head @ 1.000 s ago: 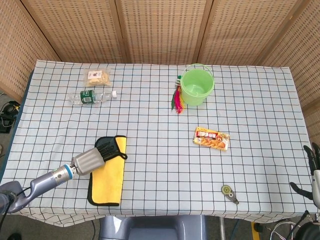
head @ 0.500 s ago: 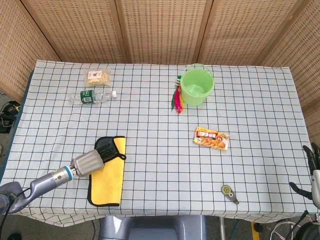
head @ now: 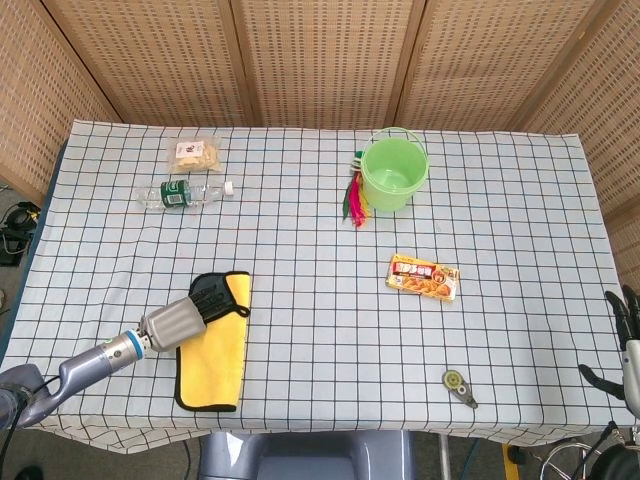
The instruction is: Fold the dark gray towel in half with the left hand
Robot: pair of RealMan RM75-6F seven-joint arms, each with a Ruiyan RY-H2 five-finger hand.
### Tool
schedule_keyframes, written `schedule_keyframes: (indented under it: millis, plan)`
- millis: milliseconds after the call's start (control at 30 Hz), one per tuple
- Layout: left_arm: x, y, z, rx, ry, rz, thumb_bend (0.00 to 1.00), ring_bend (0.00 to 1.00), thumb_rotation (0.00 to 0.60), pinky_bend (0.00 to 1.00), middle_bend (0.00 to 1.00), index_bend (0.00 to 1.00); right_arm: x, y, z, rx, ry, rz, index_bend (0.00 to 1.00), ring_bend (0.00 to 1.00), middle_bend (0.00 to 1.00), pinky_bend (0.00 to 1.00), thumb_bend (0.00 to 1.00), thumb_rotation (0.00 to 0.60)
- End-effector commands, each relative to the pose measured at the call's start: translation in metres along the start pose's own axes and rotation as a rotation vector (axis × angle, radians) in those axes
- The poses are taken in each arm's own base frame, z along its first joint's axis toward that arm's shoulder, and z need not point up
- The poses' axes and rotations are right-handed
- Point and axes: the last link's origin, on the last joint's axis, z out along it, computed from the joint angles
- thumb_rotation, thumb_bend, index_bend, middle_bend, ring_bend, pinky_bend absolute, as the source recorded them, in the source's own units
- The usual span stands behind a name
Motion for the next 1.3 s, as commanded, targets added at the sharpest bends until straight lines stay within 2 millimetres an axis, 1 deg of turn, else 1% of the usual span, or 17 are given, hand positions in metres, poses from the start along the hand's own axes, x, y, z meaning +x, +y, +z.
schedule_keyframes:
  millis: [33,67,133,167,300,467,600,700,767,833,900,933,967,1067,1167,1300]
  plan:
    - [-0.001,-0.001,-0.002,-0.001,-0.003,-0.005,0.44,0.0,0.6,0.0,0.0,0.26,0.0,0.0,0.0,0.0,0.001,0.001,0.0,0.0,0.0,0.0,0.0,0.6]
    - [-0.001,-0.001,-0.003,-0.003,-0.002,-0.007,0.42,0.0,0.6,0.0,0.0,0.14,0.0,0.0,0.0,0.001,0.002,0.0,0.0,0.0,0.0,0.0,0.0,0.6]
    - [0.0,-0.002,-0.006,-0.005,0.003,-0.015,0.4,0.0,0.6,0.0,0.0,0.02,0.0,0.0,0.0,0.001,0.001,0.0,0.0,0.0,0.0,0.0,0.0,0.6]
    - [0.001,-0.003,-0.008,-0.005,0.006,-0.022,0.38,0.0,0.6,0.0,0.0,0.0,0.0,0.0,0.0,0.001,0.001,0.001,0.0,0.0,0.0,0.0,0.0,0.6]
    - [0.004,-0.009,-0.019,0.001,0.023,-0.035,0.34,0.0,0.6,0.0,0.0,0.0,0.0,-0.001,-0.001,0.004,0.0,0.001,0.0,0.0,0.0,0.0,0.0,0.6]
    - [0.007,-0.02,-0.033,0.025,0.04,-0.021,0.23,0.0,0.6,0.0,0.0,0.0,0.0,-0.002,-0.001,0.009,-0.002,0.003,0.0,0.0,0.0,0.0,0.0,0.6]
    - [0.013,-0.027,-0.041,0.062,0.066,-0.062,0.22,0.0,0.6,0.0,0.0,0.0,0.001,-0.003,-0.002,0.015,-0.003,0.007,0.0,0.0,0.0,0.0,0.0,0.6]
    - [0.023,-0.03,-0.041,0.093,0.112,-0.122,0.22,0.0,0.6,0.0,0.0,0.0,0.001,-0.003,-0.003,0.019,-0.002,0.011,0.0,0.0,0.0,0.0,0.0,0.6]
    - [0.036,-0.028,-0.032,0.112,0.163,-0.224,0.22,0.0,0.6,0.0,0.0,0.0,0.002,-0.004,-0.003,0.023,-0.002,0.014,0.0,0.0,0.0,0.0,0.0,0.6]
    - [0.045,-0.025,-0.019,0.116,0.183,-0.261,0.24,0.0,0.6,0.0,0.0,0.01,0.002,-0.004,-0.003,0.025,-0.002,0.016,0.0,0.0,0.0,0.0,0.0,0.6]
    - [0.054,-0.018,-0.005,0.108,0.19,-0.3,0.27,0.0,0.6,0.0,0.0,0.07,0.003,-0.004,-0.003,0.024,0.0,0.018,0.0,0.0,0.0,0.0,0.0,0.6]
    - [0.059,-0.015,0.004,0.103,0.187,-0.304,0.3,0.0,0.6,0.0,0.0,0.13,0.003,-0.003,-0.003,0.023,0.001,0.019,0.0,0.0,0.0,0.0,0.0,0.6]
    - [0.061,-0.013,0.009,0.103,0.182,-0.303,0.32,0.0,0.6,0.0,0.0,0.17,0.004,-0.003,-0.003,0.022,0.001,0.02,0.0,0.0,0.0,0.0,0.0,0.6]
    - [0.068,-0.004,0.029,0.1,0.162,-0.314,0.39,0.0,0.6,0.0,0.0,0.23,0.004,-0.001,-0.003,0.017,0.002,0.022,0.0,0.0,0.0,0.0,0.0,0.6]
    - [0.072,0.005,0.049,0.097,0.14,-0.32,0.42,0.0,0.6,0.0,0.0,0.29,0.005,0.001,-0.003,0.01,0.003,0.025,0.0,0.0,0.0,0.0,0.0,0.6]
    - [0.073,0.012,0.062,0.099,0.12,-0.311,0.44,0.0,0.6,0.0,0.0,0.33,0.005,0.004,-0.002,0.001,0.004,0.028,0.0,0.0,0.0,0.0,0.0,0.6]
